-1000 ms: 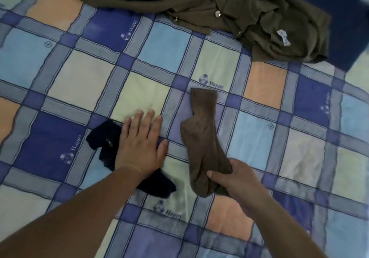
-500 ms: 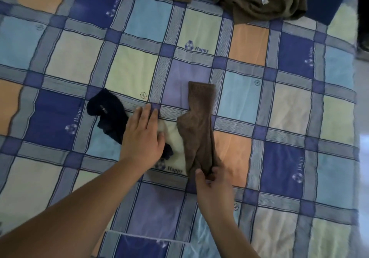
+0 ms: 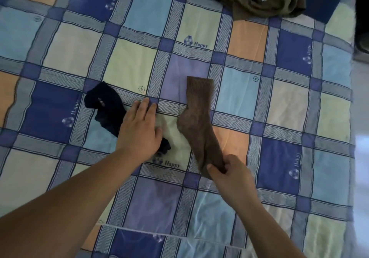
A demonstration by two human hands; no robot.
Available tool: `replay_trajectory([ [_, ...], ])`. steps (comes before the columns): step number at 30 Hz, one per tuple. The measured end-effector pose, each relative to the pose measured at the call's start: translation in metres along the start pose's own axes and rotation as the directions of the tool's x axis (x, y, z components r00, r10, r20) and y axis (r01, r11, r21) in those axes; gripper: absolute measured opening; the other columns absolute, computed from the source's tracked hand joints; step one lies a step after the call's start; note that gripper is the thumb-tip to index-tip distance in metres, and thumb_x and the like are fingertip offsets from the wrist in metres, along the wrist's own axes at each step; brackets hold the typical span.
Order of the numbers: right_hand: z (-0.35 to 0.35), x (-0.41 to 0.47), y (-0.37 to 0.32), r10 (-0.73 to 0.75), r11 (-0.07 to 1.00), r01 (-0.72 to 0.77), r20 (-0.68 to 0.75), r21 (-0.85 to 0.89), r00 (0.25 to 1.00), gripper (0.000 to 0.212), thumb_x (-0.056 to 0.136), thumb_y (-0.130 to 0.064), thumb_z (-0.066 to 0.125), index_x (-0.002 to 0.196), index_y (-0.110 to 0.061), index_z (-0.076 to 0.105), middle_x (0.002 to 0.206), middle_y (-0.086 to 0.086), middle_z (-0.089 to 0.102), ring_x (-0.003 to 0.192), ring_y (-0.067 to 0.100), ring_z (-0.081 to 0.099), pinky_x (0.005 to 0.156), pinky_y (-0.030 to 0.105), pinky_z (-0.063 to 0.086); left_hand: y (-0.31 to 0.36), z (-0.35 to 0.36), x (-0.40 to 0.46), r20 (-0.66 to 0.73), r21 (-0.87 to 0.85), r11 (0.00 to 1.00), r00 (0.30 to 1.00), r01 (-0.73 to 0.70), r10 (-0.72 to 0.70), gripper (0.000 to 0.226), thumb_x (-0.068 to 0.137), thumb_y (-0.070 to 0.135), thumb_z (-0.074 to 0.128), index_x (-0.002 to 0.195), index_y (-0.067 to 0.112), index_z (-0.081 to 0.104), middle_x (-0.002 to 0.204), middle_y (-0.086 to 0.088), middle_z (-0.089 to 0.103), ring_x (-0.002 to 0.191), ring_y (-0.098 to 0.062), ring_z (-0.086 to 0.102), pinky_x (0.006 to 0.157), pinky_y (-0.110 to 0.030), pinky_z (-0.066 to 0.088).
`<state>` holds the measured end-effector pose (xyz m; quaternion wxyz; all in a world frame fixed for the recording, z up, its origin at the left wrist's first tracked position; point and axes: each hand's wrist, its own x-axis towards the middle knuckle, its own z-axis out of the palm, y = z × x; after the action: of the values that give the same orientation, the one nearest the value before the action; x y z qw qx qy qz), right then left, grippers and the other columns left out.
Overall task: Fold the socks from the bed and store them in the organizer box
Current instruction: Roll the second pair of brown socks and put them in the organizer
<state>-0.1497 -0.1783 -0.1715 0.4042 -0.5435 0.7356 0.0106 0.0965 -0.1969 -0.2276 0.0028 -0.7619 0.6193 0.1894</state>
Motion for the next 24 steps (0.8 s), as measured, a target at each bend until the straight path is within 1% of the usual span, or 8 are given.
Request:
replay_trajectory([
  [3, -0.021, 0.029, -0.008, -0.060, 0.997, 0.050, -0.188, -0.055, 0.980, 0.042, 0.079, -0.060, 0.063, 0.102, -0.025, 0.058, 0.093, -0.008, 0.062, 0.084, 0.015, 0.059, 0.068, 0.028, 0.040, 0.012, -0.010, -0.006, -0.105, -0.117, 0.993, 0.994, -0.003, -0.010, 0.057, 0.088, 0.031, 0.056, 0.140, 0.009, 0.045, 0.150, -0.012, 0.037, 0.140, -0.031, 0.029, 0.116, -0.042, 0.028],
  [5, -0.034, 0.062, -0.032, -0.081, 0.984, 0.110, -0.205, 0.137, 0.975, 0.042, 0.079, -0.057, 0.066, 0.100, -0.020, 0.062, 0.093, -0.006, 0.065, 0.090, 0.017, 0.064, 0.074, 0.033, 0.048, 0.031, -0.013, -0.022, -0.201, -0.322, 0.947, 0.977, 0.002, -0.071, 0.037, 0.085, 0.023, 0.060, 0.120, 0.012, 0.059, 0.125, -0.004, 0.054, 0.116, -0.021, 0.050, 0.098, -0.032, 0.042],
  [8, -0.042, 0.111, -0.071, -0.082, 0.774, -0.051, 0.180, 0.631, 0.980, 0.033, 0.087, -0.039, 0.070, 0.097, -0.008, 0.067, 0.094, 0.005, 0.075, 0.090, 0.019, 0.072, 0.086, 0.042, 0.059, 0.072, -0.012, -0.059, 0.113, -0.719, 0.614, 0.927, 0.325, -0.359, 0.005, 0.085, 0.028, 0.059, 0.090, 0.027, 0.059, 0.084, 0.013, 0.058, 0.074, -0.007, 0.054, 0.067, -0.023, 0.043],
  [9, -0.040, 0.123, -0.082, -0.096, 0.717, -0.147, 0.305, 0.682, 0.947, 0.030, 0.090, -0.033, 0.069, 0.103, -0.006, 0.068, 0.097, 0.007, 0.077, 0.091, 0.019, 0.074, 0.086, 0.038, 0.058, 0.086, -0.009, -0.068, 0.245, -0.779, 0.448, 0.871, 0.438, -0.426, 0.009, 0.085, 0.031, 0.059, 0.078, 0.027, 0.055, 0.069, 0.015, 0.056, 0.062, -0.004, 0.051, 0.059, -0.024, 0.042],
  [11, -0.031, 0.137, -0.098, -0.108, 0.680, -0.263, 0.448, 0.684, 0.887, 0.022, 0.091, -0.023, 0.067, 0.104, -0.007, 0.069, 0.095, 0.009, 0.077, 0.086, 0.020, 0.074, 0.082, 0.034, 0.058, 0.106, -0.001, -0.080, 0.363, -0.793, 0.310, 0.816, 0.524, -0.450, 0.025, 0.085, 0.034, 0.060, 0.066, 0.024, 0.048, 0.054, 0.015, 0.053, 0.051, -0.002, 0.048, 0.055, -0.029, 0.040],
  [13, -0.021, 0.145, -0.107, -0.090, 0.655, -0.331, 0.506, 0.679, 0.858, 0.012, 0.089, -0.012, 0.067, 0.098, -0.005, 0.070, 0.089, 0.012, 0.075, 0.075, 0.021, 0.072, 0.074, 0.034, 0.062, 0.120, 0.005, -0.078, 0.465, -0.785, 0.201, 0.771, 0.586, -0.435, 0.026, 0.087, 0.038, 0.062, 0.068, 0.022, 0.054, 0.056, 0.015, 0.056, 0.059, -0.006, 0.055, 0.059, -0.033, 0.045],
  [18, -0.013, 0.151, -0.112, -0.044, 0.602, -0.396, 0.524, 0.693, 0.851, 0.007, 0.091, -0.003, 0.063, 0.091, -0.002, 0.069, 0.076, 0.014, 0.074, 0.063, 0.026, 0.072, 0.058, 0.042, 0.062, 0.142, 0.015, -0.049, 0.776, -0.630, -0.356, 0.566, 0.690, -0.278, 0.032, 0.079, 0.035, 0.076, 0.102, 0.015, 0.067, 0.097, 0.000, 0.073, 0.092, -0.017, 0.068, 0.083, -0.035, 0.056],
  [24, -0.033, 0.147, -0.094, -0.055, 0.296, -0.348, 0.380, 0.889, 0.923, 0.011, 0.091, -0.005, 0.060, 0.100, -0.004, 0.067, 0.090, 0.018, 0.074, 0.075, 0.030, 0.073, 0.069, 0.045, 0.062, 0.128, 0.003, -0.044, 0.756, -0.632, -0.447, 0.630, 0.633, -0.177, 0.019, 0.085, 0.010, 0.070, 0.104, 0.007, 0.068, 0.102, -0.012, 0.074, 0.095, -0.027, 0.071, 0.086, -0.044, 0.056],
])
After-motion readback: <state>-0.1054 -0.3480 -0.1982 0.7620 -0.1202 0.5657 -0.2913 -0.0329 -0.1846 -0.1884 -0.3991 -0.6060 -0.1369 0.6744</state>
